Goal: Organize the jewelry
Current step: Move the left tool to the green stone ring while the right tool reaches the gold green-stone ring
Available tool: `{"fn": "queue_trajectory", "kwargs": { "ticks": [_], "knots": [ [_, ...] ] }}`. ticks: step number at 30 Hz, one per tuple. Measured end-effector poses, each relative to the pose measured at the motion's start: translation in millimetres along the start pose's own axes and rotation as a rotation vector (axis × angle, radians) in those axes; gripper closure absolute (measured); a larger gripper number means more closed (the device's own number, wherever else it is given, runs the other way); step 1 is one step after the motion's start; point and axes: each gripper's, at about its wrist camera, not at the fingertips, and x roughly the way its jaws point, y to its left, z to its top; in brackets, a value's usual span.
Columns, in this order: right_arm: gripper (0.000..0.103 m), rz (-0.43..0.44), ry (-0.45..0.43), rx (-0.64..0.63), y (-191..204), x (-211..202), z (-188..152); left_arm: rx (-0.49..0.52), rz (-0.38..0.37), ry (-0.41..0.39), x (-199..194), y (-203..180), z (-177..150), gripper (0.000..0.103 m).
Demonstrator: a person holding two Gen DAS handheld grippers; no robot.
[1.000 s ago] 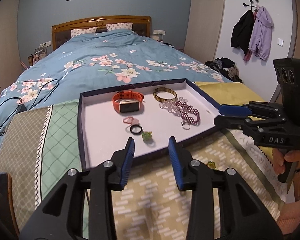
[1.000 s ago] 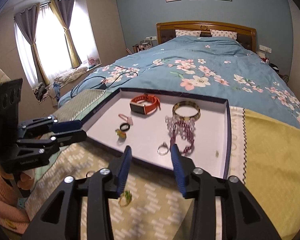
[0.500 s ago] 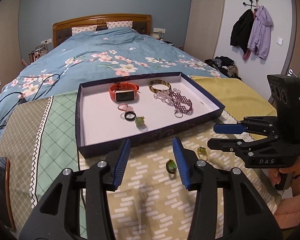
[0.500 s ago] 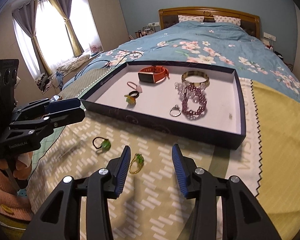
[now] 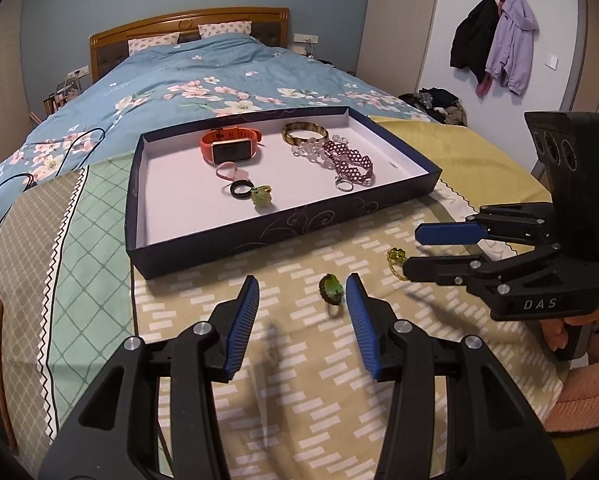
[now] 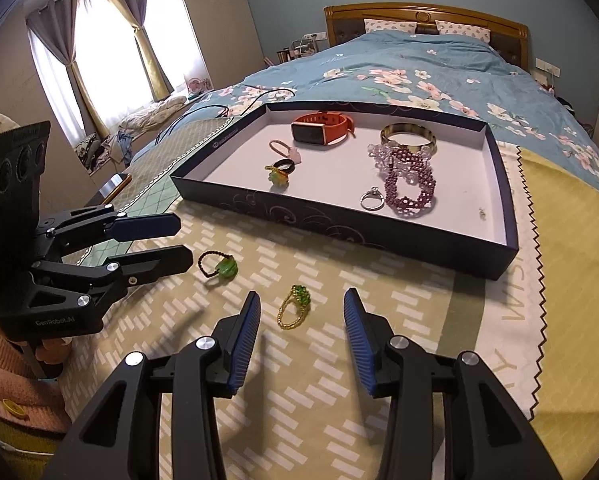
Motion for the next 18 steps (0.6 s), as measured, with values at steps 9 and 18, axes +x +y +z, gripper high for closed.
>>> {"fn": "queue_trajectory", "kwargs": {
  "ticks": [9,18],
  "knots": [
    [0.062,-0.002,0.024,-0.013,5,6,1,-0.001,-0.031,0.045,10,-2,1,0.061],
    [0.064,-0.019,0.032,-0.022,8,10,1,-0.006,-0.049,0.095,25,-3,3,0.065]
  ]
}}
